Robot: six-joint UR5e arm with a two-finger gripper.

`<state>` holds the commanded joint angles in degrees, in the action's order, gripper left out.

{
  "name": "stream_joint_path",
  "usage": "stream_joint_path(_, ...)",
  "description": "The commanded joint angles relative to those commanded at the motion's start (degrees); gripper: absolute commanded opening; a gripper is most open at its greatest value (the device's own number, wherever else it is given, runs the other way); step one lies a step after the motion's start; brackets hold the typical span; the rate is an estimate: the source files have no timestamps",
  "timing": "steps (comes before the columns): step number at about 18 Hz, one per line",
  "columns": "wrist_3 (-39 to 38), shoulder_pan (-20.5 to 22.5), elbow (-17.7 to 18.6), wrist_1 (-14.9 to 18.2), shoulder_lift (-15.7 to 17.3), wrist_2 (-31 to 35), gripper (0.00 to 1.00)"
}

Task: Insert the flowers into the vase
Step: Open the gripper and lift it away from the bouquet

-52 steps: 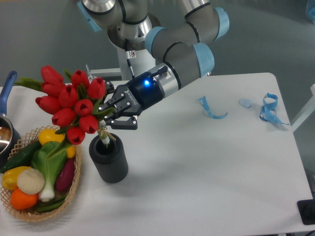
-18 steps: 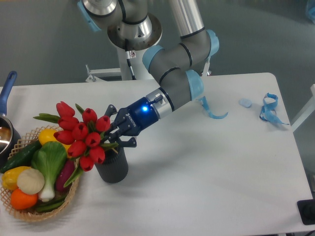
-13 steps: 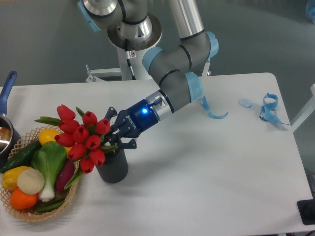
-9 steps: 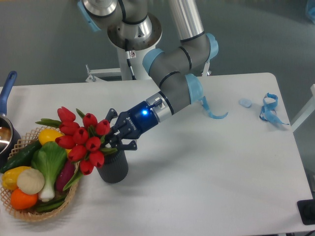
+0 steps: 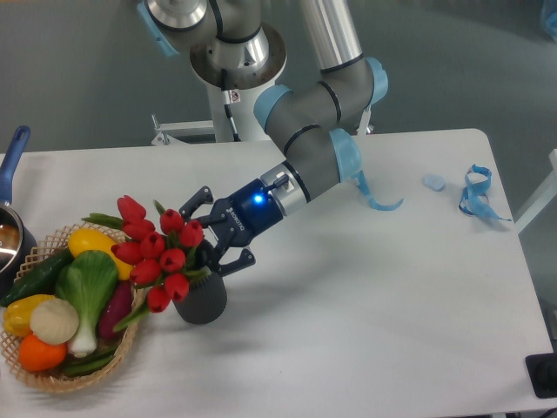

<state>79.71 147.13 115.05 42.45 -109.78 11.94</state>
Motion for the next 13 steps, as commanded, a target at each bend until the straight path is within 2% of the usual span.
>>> stream_joint_path(3, 1.0, 0.3, 0.3, 0.2, 3.2, 6.1, 1.00)
stream_joint_path(6, 1.1, 1.8, -0.2, 0.2, 6.0, 8.6, 1.00)
stream_joint_path(10, 1.1, 6.8, -2.0, 0.2, 11.4, 14.9, 1.00)
stream_joint_path(13, 1.1, 11.4, -3.4, 0.4, 16.0, 23.2, 1.00)
